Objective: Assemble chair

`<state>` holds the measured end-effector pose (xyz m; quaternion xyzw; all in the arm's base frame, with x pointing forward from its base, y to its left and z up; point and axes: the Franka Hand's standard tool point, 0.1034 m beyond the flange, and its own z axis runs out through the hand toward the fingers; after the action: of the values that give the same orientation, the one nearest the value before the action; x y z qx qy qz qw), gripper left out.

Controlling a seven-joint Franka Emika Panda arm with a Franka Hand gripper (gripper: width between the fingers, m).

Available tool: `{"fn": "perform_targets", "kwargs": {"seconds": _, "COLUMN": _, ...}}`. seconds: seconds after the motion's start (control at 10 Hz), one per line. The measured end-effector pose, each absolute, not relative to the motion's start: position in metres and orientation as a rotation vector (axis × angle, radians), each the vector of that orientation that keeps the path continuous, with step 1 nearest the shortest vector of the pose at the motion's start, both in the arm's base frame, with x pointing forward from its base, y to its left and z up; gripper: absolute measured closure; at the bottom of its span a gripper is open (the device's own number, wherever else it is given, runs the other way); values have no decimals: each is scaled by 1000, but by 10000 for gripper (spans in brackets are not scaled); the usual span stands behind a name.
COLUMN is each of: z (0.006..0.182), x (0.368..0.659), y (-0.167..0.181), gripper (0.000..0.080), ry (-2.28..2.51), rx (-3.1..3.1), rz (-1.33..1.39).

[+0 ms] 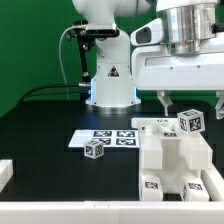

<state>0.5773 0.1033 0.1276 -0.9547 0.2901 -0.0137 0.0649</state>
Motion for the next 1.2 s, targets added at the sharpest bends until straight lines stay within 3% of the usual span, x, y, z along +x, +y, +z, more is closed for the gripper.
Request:
{"fn": "perform_targets", "kwargs": {"seconds": 0.4, "z": 115, "x": 579, "y": 104, "gripper": 151, "ry": 6, "rx": -3112, "rz": -77}}
{"fn": "perform_targets", "kwargs": {"seconds": 0.6, "z": 113, "x": 579, "y": 104, "gripper": 151, "ry": -1, "rx": -3114, "rz": -70}}
{"fn": "perform_targets", "kwargs": {"seconds": 0.7, "z": 112, "x": 578, "y": 104, "gripper": 265, "ry": 19, "rx": -3114, "rz": -69}}
{"fn": "perform_targets", "kwargs": {"seconds": 0.8, "z": 112, "x": 578, "y": 104, "gripper": 265, "ry": 59, "rx": -3112, "rz": -67}}
{"fn": "perform_targets", "kwargs": {"seconds": 0.9, "z": 112, "x": 578, "y": 104, "gripper": 446, "ry": 183, "rx": -3106, "rz": -65}}
{"fn": "perform_targets", "kwargs": {"seconds": 1.0, "z": 111, "x": 578, "y": 104, "gripper": 537, "ry": 285, "rx": -3097, "rz": -63}}
{"fn": "perform_targets", "kwargs": {"seconds": 1.2, "z": 111, "x": 578, "y": 104, "gripper": 537, "ry": 471, "rx": -3071, "rz": -60}}
